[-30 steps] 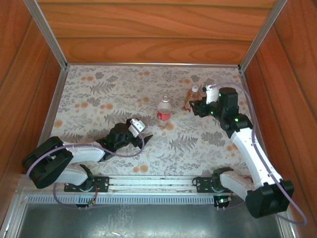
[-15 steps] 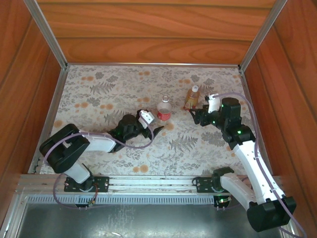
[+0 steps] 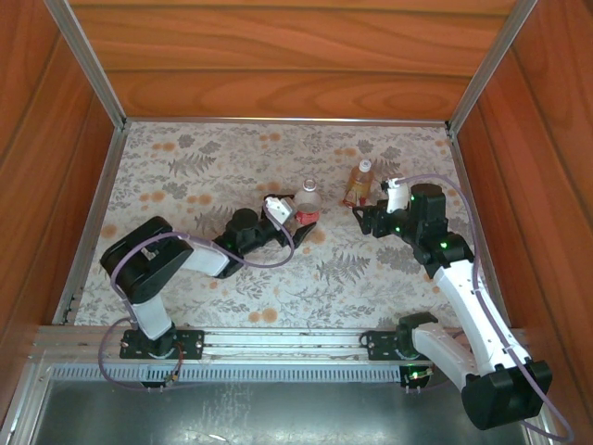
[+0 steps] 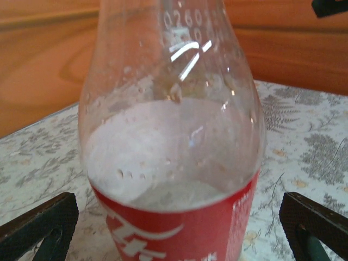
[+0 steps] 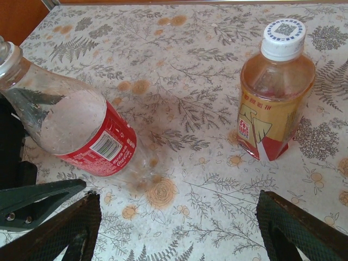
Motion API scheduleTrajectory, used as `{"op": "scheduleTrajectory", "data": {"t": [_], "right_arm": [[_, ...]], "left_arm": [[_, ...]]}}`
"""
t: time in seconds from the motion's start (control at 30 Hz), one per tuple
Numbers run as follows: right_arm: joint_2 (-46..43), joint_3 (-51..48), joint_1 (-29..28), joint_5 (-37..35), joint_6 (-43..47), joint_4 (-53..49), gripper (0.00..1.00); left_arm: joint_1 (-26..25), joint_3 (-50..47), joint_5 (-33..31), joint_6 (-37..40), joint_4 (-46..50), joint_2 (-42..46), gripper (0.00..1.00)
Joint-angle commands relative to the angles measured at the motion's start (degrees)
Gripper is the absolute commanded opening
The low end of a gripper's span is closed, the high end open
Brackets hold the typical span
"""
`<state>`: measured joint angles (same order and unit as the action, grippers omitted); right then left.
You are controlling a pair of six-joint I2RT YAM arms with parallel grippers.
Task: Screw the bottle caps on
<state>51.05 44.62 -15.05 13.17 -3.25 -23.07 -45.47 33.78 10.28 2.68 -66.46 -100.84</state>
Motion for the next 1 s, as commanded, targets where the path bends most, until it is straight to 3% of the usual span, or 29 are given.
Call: {"op": "scheduleTrajectory", "data": {"t": [0.0, 0.5, 0.97], "right_arm": [[0.43, -0.09, -0.44, 0.55, -0.52, 1.10, 0.80], [1.35, -0.32, -0.51, -0.51, 0.08, 1.16, 0.80], [0.26, -0.67, -0.51, -0.53, 0.08, 0.48, 0.79]], "left_arm": [[1.17, 1.41, 2.43, -2.58, -7.04, -2.82, 1.00], [1.95, 4.54, 9.74, -4.97, -11.50, -7.61, 0.87], [1.99, 5.13, 9.89, -5.15, -11.55, -8.78, 0.82]]}}
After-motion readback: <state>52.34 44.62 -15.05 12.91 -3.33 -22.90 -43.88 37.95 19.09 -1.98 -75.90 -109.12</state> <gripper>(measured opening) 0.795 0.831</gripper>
